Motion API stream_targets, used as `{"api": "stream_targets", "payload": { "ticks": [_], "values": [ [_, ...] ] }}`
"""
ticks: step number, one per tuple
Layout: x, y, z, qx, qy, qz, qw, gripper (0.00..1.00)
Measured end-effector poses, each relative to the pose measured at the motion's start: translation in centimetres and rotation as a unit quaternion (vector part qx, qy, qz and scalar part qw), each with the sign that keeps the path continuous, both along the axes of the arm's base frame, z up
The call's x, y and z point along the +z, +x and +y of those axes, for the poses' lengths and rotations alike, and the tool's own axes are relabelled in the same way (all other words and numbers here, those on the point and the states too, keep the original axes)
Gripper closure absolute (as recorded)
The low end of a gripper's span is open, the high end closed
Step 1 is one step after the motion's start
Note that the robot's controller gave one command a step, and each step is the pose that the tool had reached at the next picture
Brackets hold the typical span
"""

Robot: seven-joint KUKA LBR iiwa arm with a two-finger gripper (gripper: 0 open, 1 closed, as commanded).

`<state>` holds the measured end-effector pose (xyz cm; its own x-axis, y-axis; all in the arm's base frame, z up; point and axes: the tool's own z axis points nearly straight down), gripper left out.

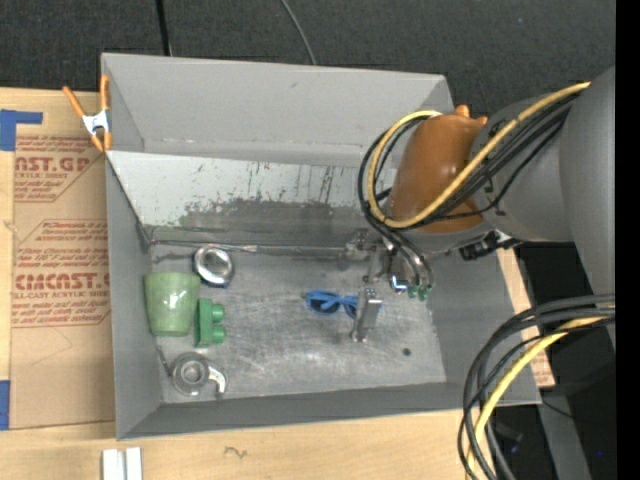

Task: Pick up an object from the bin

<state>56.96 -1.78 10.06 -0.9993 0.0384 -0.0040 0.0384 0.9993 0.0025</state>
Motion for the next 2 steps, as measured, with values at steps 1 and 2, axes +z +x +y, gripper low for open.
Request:
{"api": "stream_targets", "payload": {
  "ticks": [1, 2],
  "values": [
    [-0.1, -1.7, 0.9, -0.106, 0.000, 0.0025, 0.9944, 0.00],
    [-2.9, -0.5, -0.2, -0.197, 0.000, -0.0006, 0.9804, 0.00]
  ]
}}
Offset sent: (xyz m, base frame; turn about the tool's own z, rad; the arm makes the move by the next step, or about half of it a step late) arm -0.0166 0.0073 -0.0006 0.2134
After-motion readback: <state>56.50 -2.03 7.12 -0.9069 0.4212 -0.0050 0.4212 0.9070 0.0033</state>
